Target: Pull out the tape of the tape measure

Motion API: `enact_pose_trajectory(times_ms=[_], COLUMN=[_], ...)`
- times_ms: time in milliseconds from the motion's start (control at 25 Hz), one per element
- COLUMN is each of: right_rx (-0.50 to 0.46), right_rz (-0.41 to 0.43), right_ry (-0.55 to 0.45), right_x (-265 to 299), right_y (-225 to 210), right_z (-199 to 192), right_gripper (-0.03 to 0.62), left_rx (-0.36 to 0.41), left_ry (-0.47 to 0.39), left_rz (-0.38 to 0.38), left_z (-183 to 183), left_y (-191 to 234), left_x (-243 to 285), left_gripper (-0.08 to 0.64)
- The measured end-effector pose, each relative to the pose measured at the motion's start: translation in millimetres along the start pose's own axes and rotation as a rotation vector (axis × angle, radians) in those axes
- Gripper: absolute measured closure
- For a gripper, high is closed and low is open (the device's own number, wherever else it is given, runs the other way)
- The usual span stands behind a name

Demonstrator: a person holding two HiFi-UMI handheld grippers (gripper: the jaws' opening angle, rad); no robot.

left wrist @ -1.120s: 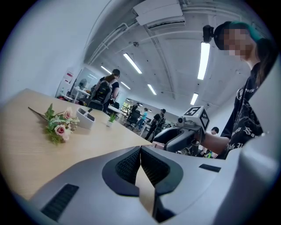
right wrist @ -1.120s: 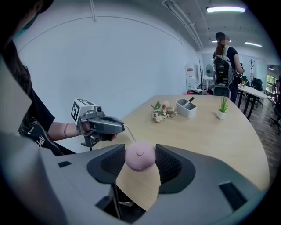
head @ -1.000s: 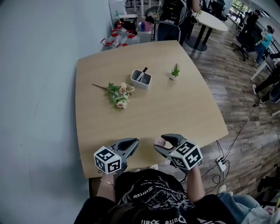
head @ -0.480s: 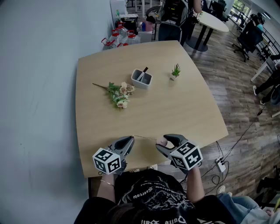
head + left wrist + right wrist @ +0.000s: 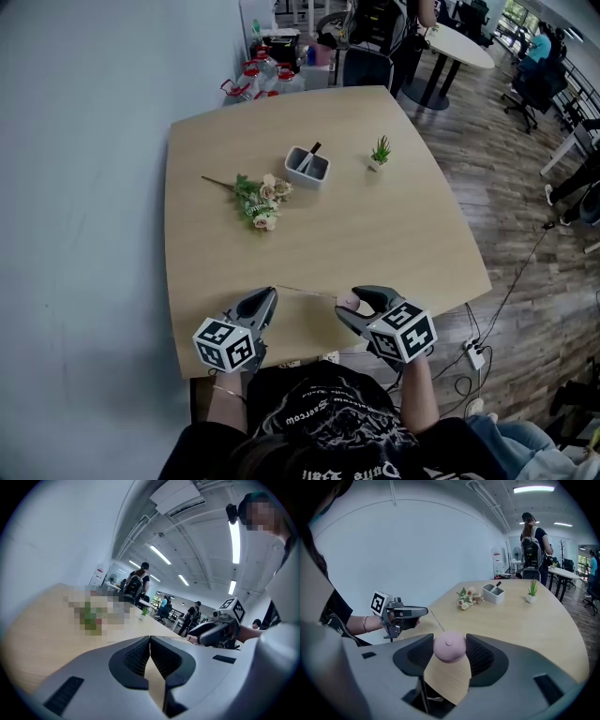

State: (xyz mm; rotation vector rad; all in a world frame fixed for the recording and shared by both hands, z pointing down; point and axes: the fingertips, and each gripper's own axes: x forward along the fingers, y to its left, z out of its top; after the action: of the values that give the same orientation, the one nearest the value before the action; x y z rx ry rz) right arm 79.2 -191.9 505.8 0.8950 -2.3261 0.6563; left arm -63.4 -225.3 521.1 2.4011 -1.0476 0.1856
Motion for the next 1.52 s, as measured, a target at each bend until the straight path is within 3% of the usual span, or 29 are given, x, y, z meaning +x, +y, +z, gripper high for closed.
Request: enact_pose_trajectory(times_ms=[280, 1240, 1520], right_rx=[-0.005, 0.055, 0.058], right_rz=[-0.002, -0.044, -0.021], right_ry=[0.019, 0.008, 0.008], right_x=[3.9, -16.3, -13.5], right_y=[-0.1, -22.0, -18.8], right_z=[-2.8, -16.1, -15.1], right_gripper=[0.360, 0.360, 0.360], left_rx=[-0.008, -0.094, -0.098], left_ry=[0.018, -0.073, -0.071], left_rz=[0.029, 0.311, 0.350], left_z=[-6.0, 4.9, 6.2], left_y=[8.2, 72.4, 78.9], left_x=[-2.3, -54.0, -59.5], left_gripper=[0.552, 0.552, 0.551])
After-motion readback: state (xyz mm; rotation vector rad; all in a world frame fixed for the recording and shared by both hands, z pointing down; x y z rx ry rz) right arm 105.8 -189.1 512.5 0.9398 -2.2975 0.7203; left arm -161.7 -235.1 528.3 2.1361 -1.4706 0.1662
